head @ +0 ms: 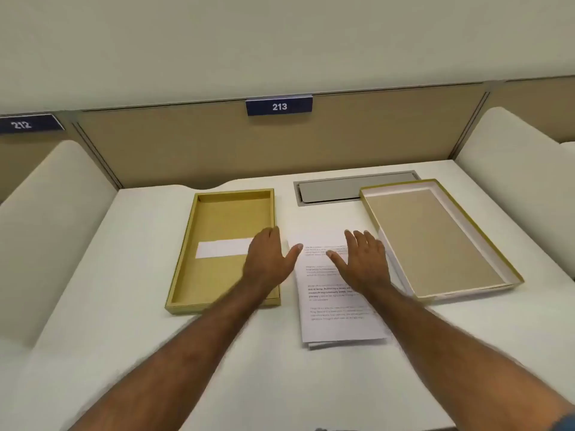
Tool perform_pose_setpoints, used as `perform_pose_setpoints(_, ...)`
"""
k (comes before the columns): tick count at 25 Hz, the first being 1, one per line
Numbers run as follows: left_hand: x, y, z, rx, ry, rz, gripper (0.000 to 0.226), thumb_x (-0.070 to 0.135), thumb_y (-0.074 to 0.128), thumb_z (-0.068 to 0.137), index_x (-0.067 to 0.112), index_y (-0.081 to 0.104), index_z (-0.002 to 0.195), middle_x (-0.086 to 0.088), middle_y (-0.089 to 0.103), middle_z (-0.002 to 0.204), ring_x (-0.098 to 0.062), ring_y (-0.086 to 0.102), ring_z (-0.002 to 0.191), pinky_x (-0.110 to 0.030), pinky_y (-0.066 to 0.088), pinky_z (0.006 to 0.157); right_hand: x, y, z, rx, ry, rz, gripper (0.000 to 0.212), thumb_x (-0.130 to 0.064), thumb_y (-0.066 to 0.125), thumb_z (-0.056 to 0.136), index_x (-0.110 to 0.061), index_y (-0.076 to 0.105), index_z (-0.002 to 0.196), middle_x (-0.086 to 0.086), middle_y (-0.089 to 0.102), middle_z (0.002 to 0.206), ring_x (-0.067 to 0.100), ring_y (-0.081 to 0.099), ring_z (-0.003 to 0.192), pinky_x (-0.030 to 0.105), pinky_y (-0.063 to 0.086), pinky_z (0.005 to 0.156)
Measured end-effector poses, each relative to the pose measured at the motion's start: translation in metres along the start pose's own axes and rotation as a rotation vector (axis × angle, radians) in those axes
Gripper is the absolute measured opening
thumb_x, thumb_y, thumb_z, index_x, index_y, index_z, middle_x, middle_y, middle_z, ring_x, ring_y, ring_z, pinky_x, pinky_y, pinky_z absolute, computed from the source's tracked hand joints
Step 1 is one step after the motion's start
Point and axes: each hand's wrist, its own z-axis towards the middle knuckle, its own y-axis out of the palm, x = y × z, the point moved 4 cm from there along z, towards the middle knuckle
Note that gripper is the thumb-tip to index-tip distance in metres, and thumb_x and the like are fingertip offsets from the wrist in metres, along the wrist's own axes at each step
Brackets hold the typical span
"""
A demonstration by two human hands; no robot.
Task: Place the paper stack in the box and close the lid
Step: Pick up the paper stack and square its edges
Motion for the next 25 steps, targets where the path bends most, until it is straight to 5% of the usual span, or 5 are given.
perform_pose_setpoints(6, 0.015, 0.069, -0.039, -0.228, -0.244, -0.366, 0.053, 0.056, 0.069, 0.091, 0.011, 0.070, 0.120, -0.003, 0.073, 0.121, -0.017, 0.068, 0.104, -0.017, 0.043, 0.073, 0.055, 0.030, -0.026, -0.105, 0.383, 0.391, 0.078, -0.061, 0.064, 0.098, -0.006, 0.052, 0.152, 0.019, 0.055, 0.154, 0.041, 0.053, 0.140, 0.050, 0.046, 0.114)
perform_pose_setpoints(12, 0.010, 0.096, -0.036, -0.276, -0.434, -0.261, 0.072, 0.058, 0.070, 0.091, 0.001, 0.057, 0.133, -0.014, 0.060, 0.132, -0.031, 0.062, 0.120, -0.036, 0.052, 0.091, 0.070, 0.031, -0.020, -0.079, 0.345, 0.568, 0.066, -0.031, 0.079, 0.096, -0.005, 0.054, 0.151, 0.017, 0.053, 0.156, 0.035, 0.049, 0.145, 0.041, 0.037, 0.120)
perform_pose_setpoints(16, 0.008, 0.106, -0.033, -0.263, -0.493, -0.283, 0.069, 0.058, 0.071, 0.089, 0.003, 0.061, 0.129, -0.012, 0.064, 0.128, -0.029, 0.065, 0.114, -0.038, 0.056, 0.091, 0.062, 0.028, -0.009, -0.039, 0.221, 0.656, 0.054, -0.016, 0.080, 0.095, -0.006, 0.061, 0.145, 0.012, 0.059, 0.152, 0.030, 0.054, 0.143, 0.037, 0.037, 0.123)
perform_pose_setpoints(20, 0.007, 0.108, -0.026, -0.237, -0.563, -0.322, 0.061, 0.055, 0.073, 0.089, 0.002, 0.066, 0.119, -0.008, 0.072, 0.119, -0.023, 0.064, 0.095, -0.025, 0.044, 0.070, 0.083, 0.025, -0.005, -0.059, 0.425, 0.694, 0.063, -0.033, 0.077, 0.098, -0.009, 0.056, 0.152, 0.011, 0.063, 0.150, 0.030, 0.060, 0.138, 0.044, 0.047, 0.117)
perform_pose_setpoints(25, 0.009, 0.112, -0.018, -0.223, -0.700, -0.381, 0.058, 0.057, 0.074, 0.087, 0.005, 0.066, 0.112, -0.008, 0.072, 0.110, -0.026, 0.067, 0.092, -0.032, 0.054, 0.074, 0.097, 0.040, -0.002, -0.226, 0.507, 0.680, 0.059, -0.051, 0.076, 0.095, -0.008, 0.068, 0.136, 0.010, 0.074, 0.126, 0.028, 0.069, 0.120, 0.033, 0.050, 0.100)
